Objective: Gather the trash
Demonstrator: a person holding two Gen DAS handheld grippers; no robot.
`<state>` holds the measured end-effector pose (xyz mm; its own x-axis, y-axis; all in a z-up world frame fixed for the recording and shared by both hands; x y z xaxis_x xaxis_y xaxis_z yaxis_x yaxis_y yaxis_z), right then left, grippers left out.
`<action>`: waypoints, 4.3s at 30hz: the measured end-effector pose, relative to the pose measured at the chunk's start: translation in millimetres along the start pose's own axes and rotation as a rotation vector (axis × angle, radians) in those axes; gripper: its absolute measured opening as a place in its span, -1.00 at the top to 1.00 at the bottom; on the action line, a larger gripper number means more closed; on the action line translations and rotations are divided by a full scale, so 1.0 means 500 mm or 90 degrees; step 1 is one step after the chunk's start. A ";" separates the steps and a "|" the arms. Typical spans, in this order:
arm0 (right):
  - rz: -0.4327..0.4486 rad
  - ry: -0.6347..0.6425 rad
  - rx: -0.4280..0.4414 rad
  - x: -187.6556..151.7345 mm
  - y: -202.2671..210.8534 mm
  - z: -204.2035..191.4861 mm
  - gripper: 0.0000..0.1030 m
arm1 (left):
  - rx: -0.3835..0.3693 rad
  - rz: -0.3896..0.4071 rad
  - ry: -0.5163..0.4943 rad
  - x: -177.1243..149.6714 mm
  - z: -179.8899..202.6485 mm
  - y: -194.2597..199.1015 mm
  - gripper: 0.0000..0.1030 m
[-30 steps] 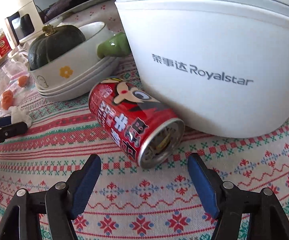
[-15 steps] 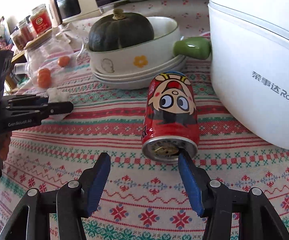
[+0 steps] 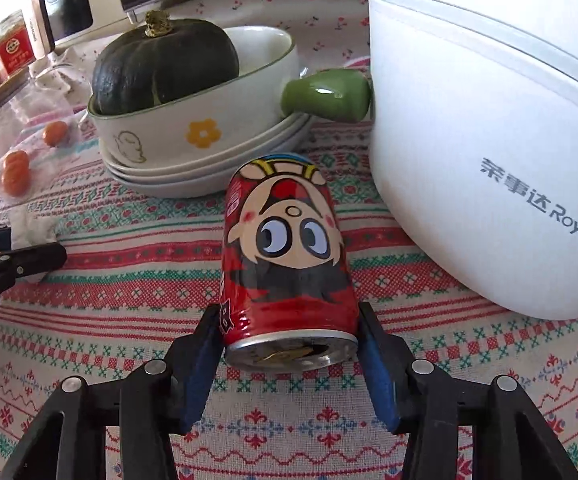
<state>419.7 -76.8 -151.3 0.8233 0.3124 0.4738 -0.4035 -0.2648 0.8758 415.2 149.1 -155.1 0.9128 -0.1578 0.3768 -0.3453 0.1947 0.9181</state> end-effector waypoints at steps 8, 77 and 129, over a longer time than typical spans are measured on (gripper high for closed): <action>-0.002 0.017 -0.021 -0.054 0.100 -0.046 -0.08 | -0.026 -0.001 -0.013 -0.076 0.098 0.097 0.51; -0.174 -0.400 -0.120 -0.810 0.465 0.307 -0.08 | -0.177 -0.093 -0.322 -0.423 0.904 0.014 0.45; -0.027 -0.409 -0.059 -0.727 0.513 0.205 -0.57 | -0.007 0.064 -0.171 -0.520 0.615 0.309 -1.00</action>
<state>57.9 -351.7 -108.5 0.9025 -0.2942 0.3147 -0.3745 -0.1748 0.9106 57.3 -77.4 -73.3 0.7834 -0.3875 0.4859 -0.4269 0.2326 0.8739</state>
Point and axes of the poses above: each gripper's, at about its wrist camera, not at the fingertips, and y roughly against the way its jaws point, z to its right, x to its top, the point moved 1 cm from there along -y, roughly the way its jaws point, and after that the axes turned 15 degrees about -z, right-handed, at the moved point
